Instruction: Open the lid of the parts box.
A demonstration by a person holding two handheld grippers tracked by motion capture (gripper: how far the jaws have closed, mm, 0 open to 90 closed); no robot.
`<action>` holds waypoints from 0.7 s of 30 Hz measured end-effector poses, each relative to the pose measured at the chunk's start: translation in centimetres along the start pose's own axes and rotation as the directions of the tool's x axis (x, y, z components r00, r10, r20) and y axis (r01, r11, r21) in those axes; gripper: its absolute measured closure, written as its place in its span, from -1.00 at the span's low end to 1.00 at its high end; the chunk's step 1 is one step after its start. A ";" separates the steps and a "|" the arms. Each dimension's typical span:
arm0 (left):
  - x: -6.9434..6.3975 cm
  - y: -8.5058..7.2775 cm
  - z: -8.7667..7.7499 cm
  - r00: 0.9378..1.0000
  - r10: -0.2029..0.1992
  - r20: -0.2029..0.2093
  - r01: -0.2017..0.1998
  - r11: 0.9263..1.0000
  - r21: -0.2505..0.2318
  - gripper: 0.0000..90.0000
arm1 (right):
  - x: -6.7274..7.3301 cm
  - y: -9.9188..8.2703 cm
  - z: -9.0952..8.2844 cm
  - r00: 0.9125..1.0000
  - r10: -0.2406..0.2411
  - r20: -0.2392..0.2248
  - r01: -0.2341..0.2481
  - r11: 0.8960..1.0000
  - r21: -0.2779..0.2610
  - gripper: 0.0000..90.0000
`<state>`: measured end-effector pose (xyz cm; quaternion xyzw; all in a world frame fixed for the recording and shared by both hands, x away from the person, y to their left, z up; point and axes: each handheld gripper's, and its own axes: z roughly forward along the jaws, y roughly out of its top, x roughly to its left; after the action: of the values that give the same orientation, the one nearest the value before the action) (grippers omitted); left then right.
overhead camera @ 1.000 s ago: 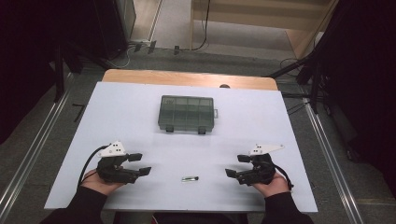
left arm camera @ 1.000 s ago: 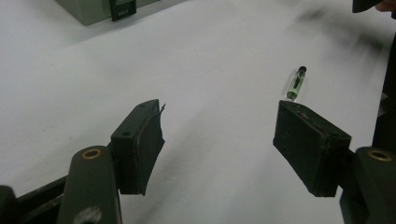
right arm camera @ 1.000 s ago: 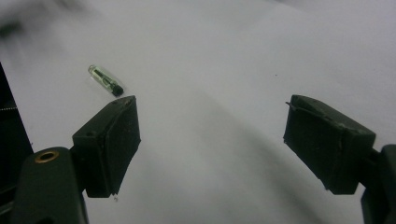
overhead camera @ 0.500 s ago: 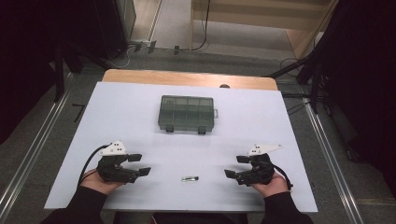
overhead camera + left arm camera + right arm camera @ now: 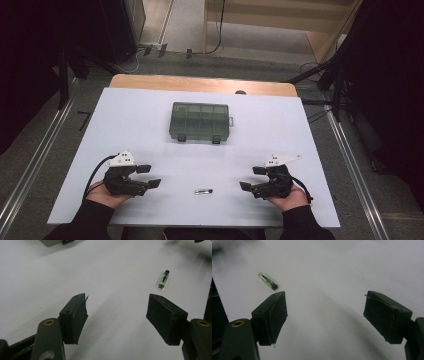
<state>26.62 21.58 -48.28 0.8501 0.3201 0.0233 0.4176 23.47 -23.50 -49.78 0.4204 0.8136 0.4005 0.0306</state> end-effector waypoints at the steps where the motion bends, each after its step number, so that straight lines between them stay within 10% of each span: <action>1: 0.0 0.0 0.0 1.000 0.002 -0.003 -0.002 1.000 0.007 -0.29 | 0.0 0.0 0.1 1.000 0.002 0.002 -0.002 1.000 0.002 -0.56; 21: 0.0 0.0 0.0 1.000 -0.002 0.000 0.002 1.000 0.009 -0.29 | -0.2 0.2 0.0 0.999 0.049 0.017 -0.048 0.998 -0.027 -0.57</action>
<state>26.63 21.58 -48.35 0.8517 0.3209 0.0213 0.4137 23.72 -23.55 -49.70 0.4430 0.7974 0.4083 0.0337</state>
